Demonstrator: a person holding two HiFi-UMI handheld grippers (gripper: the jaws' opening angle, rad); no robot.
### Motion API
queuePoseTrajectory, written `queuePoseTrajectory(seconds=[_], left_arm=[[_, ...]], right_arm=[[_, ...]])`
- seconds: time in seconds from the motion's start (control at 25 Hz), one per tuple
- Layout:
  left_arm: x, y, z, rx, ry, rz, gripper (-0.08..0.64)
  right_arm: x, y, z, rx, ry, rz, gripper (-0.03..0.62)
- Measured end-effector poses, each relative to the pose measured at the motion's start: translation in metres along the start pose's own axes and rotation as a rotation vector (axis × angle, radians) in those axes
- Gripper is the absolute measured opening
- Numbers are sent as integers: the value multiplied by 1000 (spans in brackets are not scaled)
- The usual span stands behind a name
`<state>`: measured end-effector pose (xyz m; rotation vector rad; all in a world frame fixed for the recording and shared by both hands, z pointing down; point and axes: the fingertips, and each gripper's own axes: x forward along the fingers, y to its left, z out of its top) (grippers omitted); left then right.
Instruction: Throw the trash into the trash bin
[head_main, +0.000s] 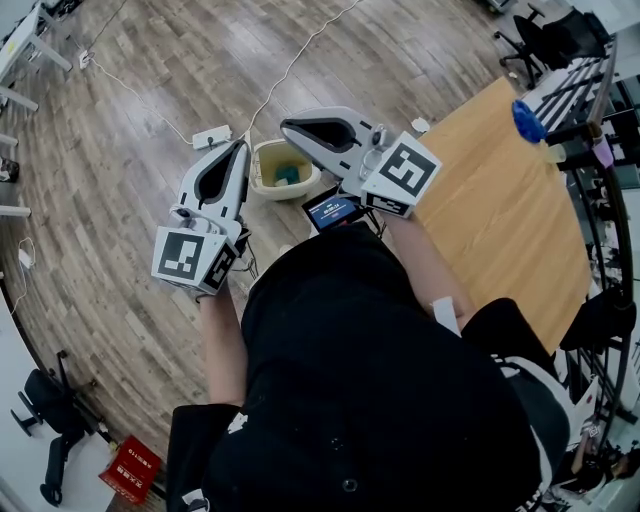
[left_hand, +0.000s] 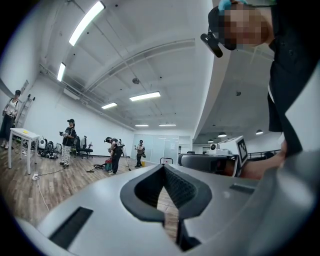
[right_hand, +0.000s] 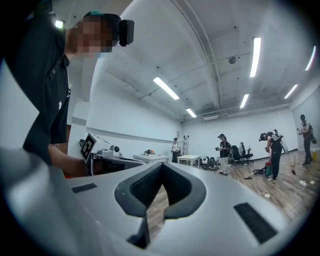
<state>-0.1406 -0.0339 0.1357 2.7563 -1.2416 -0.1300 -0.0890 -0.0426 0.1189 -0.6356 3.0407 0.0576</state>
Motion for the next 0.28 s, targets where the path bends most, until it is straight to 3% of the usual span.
queuePoseTrajectory(seconds=[0.28], left_arm=[[-4,1,-6,-4,48,32,5]], right_arm=[[-6,3,3,0,-7,-14,-2]])
